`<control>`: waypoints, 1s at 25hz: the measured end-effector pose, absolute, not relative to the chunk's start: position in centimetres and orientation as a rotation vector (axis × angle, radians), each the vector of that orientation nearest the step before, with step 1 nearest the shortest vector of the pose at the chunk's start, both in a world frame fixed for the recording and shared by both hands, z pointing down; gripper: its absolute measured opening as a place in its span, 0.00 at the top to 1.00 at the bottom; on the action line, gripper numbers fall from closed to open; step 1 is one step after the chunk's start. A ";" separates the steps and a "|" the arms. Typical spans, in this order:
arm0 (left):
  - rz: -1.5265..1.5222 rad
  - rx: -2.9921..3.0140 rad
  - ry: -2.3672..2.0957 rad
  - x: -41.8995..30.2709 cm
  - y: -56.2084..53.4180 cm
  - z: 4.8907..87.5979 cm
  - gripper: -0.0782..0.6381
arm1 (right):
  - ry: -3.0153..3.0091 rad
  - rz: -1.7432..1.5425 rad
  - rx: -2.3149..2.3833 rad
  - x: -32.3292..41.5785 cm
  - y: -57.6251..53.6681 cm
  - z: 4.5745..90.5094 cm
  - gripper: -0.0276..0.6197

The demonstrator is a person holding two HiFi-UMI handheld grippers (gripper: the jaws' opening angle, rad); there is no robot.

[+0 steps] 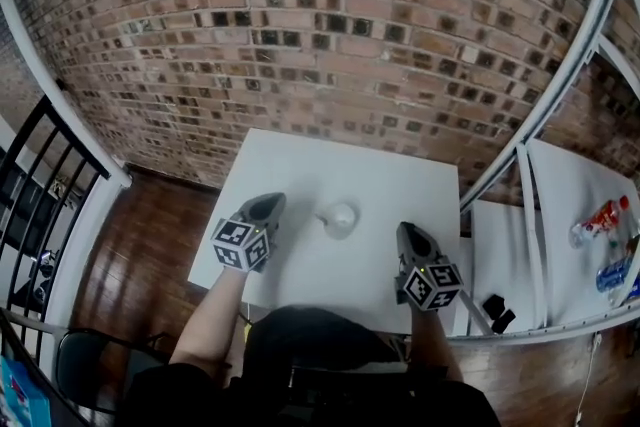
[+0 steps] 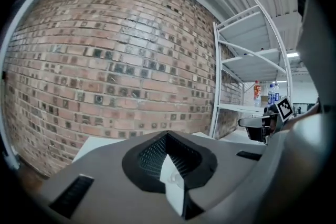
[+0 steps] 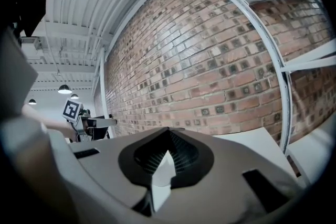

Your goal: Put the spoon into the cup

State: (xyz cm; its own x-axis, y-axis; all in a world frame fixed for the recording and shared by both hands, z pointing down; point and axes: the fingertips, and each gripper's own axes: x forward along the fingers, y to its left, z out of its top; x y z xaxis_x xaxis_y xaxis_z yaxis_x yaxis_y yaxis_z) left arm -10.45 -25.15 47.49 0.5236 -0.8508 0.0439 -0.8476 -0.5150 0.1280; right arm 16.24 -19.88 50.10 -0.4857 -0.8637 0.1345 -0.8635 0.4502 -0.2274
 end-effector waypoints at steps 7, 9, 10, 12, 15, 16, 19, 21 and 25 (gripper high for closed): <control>-0.206 2.559 -1.652 -15.7 -22.5 44.7 0.89 | 2.696 -0.429 -1.576 15.4 -19.4 50.7 0.95; -0.221 2.555 -1.681 -16.8 -21.4 44.9 0.89 | 2.704 -0.419 -1.584 15.3 -19.3 51.1 0.95; -0.213 2.559 -1.692 -17.1 -20.8 45.2 0.89 | 2.710 -0.417 -1.589 15.3 -19.1 51.4 0.95; -0.195 2.567 -1.703 -17.4 -19.9 45.7 0.89 | 2.716 -0.407 -1.605 15.4 -18.7 51.5 0.95; -0.199 2.558 -1.709 -17.9 -19.7 45.6 0.89 | 2.717 -0.374 -1.615 15.3 -18.7 50.8 0.95; -0.200 2.553 -1.710 -18.0 -19.6 45.5 0.89 | 2.719 -0.366 -1.613 15.3 -18.7 50.6 0.95; -0.193 2.556 -1.700 -17.9 -19.2 45.5 0.89 | 2.722 -0.356 -1.609 15.2 -18.5 50.2 0.95; -0.178 2.565 -1.686 -17.8 -19.1 45.5 0.89 | 2.721 -0.352 -1.610 15.1 -18.5 50.1 0.95; -0.187 2.561 -1.668 -17.5 -18.5 45.8 0.89 | 2.724 -0.357 -1.621 15.1 -18.0 50.3 0.95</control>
